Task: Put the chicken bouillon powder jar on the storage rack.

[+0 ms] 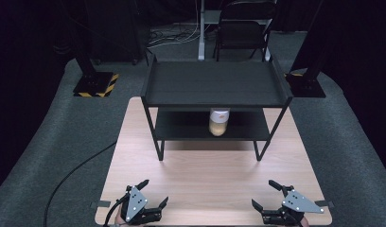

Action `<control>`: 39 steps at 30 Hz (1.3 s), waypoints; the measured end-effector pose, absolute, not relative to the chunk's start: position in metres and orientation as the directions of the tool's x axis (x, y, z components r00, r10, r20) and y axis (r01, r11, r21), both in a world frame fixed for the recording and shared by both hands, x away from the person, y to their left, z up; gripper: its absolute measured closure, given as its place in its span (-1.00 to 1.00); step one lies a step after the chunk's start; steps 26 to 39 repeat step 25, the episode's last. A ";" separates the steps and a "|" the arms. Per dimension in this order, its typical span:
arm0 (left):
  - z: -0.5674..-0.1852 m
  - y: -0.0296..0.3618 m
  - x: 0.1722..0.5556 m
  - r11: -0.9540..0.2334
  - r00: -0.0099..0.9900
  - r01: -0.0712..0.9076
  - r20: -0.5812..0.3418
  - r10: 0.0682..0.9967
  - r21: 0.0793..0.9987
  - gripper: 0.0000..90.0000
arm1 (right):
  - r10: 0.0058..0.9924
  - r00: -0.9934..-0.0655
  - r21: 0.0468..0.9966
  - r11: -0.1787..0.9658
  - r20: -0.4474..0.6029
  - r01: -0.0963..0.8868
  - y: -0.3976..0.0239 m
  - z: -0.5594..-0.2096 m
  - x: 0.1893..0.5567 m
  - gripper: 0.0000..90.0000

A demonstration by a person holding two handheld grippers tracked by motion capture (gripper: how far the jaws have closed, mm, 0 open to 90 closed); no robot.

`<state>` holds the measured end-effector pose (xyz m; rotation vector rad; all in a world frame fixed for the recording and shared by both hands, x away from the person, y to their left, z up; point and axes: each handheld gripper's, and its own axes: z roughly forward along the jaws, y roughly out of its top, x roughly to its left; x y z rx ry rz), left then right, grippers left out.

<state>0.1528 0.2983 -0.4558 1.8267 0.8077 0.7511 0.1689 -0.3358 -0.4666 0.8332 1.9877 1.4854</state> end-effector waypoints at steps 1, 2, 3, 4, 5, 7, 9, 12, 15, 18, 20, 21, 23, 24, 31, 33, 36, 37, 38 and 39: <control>-0.456 0.298 0.153 -0.313 0.591 0.200 0.141 0.794 0.929 -0.75 | 0.735 -0.677 0.964 0.208 -0.041 0.168 -0.336 -0.467 0.169 -0.86; -0.456 0.298 0.153 -0.313 0.590 0.200 0.141 0.795 0.928 -0.75 | 0.736 -0.676 0.964 0.206 -0.039 0.168 -0.337 -0.467 0.169 -0.86; -0.456 0.298 0.153 -0.313 0.590 0.201 0.141 0.795 0.928 -0.75 | 0.737 -0.675 0.964 0.205 -0.039 0.167 -0.337 -0.467 0.169 -0.86; -0.456 0.298 0.153 -0.310 0.590 0.202 0.138 0.796 0.929 -0.75 | 0.736 -0.676 0.964 0.204 -0.037 0.169 -0.337 -0.467 0.169 -0.86; -0.456 0.298 0.153 -0.310 0.590 0.202 0.137 0.796 0.929 -0.75 | 0.736 -0.676 0.964 0.203 -0.035 0.171 -0.337 -0.467 0.169 -0.86; -0.456 0.299 0.153 -0.311 0.590 0.202 0.138 0.795 0.929 -0.75 | 0.733 -0.679 0.963 0.207 -0.037 0.171 -0.336 -0.466 0.170 -0.85; -0.456 0.298 0.153 -0.312 0.592 0.203 0.138 0.794 0.928 -0.75 | 0.730 -0.682 0.963 0.209 -0.037 0.171 -0.336 -0.467 0.170 -0.85; -0.456 0.298 0.153 -0.314 0.594 0.203 0.139 0.793 0.928 -0.75 | 0.731 -0.682 0.962 0.211 -0.039 0.171 -0.336 -0.466 0.171 -0.84; -0.456 0.298 0.153 -0.311 0.592 0.201 0.138 0.794 0.929 -0.75 | 0.735 -0.677 0.962 0.210 -0.038 0.173 -0.336 -0.466 0.170 -0.84; -0.456 0.298 0.153 -0.310 0.590 0.203 0.137 0.796 0.929 -0.75 | 0.742 -0.669 0.965 0.206 -0.045 0.163 -0.336 -0.467 0.168 -0.84; -0.456 0.298 0.153 -0.310 0.592 0.204 0.136 0.795 0.929 -0.75 | 0.743 -0.668 0.966 0.201 -0.041 0.164 -0.336 -0.467 0.168 -0.84; -0.456 0.298 0.153 -0.312 0.592 0.204 0.137 0.795 0.928 -0.75 | 0.744 -0.667 0.965 0.202 -0.042 0.165 -0.336 -0.467 0.168 -0.84; -0.456 0.298 0.153 -0.312 0.592 0.204 0.137 0.794 0.928 -0.75 | 0.742 -0.669 0.965 0.204 -0.043 0.164 -0.336 -0.467 0.168 -0.84; -0.456 0.298 0.153 -0.312 0.592 0.203 0.137 0.794 0.928 -0.75 | 0.742 -0.669 0.965 0.204 -0.044 0.163 -0.336 -0.467 0.168 -0.84; -0.456 0.298 0.154 -0.311 0.593 0.204 0.136 0.794 0.928 -0.75 | 0.741 -0.670 0.965 0.205 -0.046 0.161 -0.336 -0.467 0.168 -0.84; -0.456 0.298 0.154 -0.311 0.593 0.204 0.136 0.794 0.928 -0.75 | 0.741 -0.670 0.965 0.205 -0.046 0.161 -0.336 -0.467 0.168 -0.84; -0.456 0.298 0.154 -0.311 0.593 0.204 0.136 0.794 0.928 -0.75 | 0.741 -0.670 0.965 0.205 -0.046 0.161 -0.336 -0.467 0.168 -0.84; -0.456 0.298 0.154 -0.311 0.593 0.204 0.136 0.794 0.928 -0.75 | 0.741 -0.670 0.965 0.205 -0.046 0.161 -0.336 -0.467 0.168 -0.84; -0.456 0.298 0.154 -0.311 0.593 0.204 0.136 0.794 0.928 -0.75 | 0.741 -0.670 0.965 0.205 -0.046 0.161 -0.336 -0.467 0.168 -0.84; -0.456 0.298 0.154 -0.311 0.593 0.204 0.136 0.794 0.928 -0.75 | 0.741 -0.670 0.965 0.205 -0.046 0.161 -0.336 -0.467 0.168 -0.84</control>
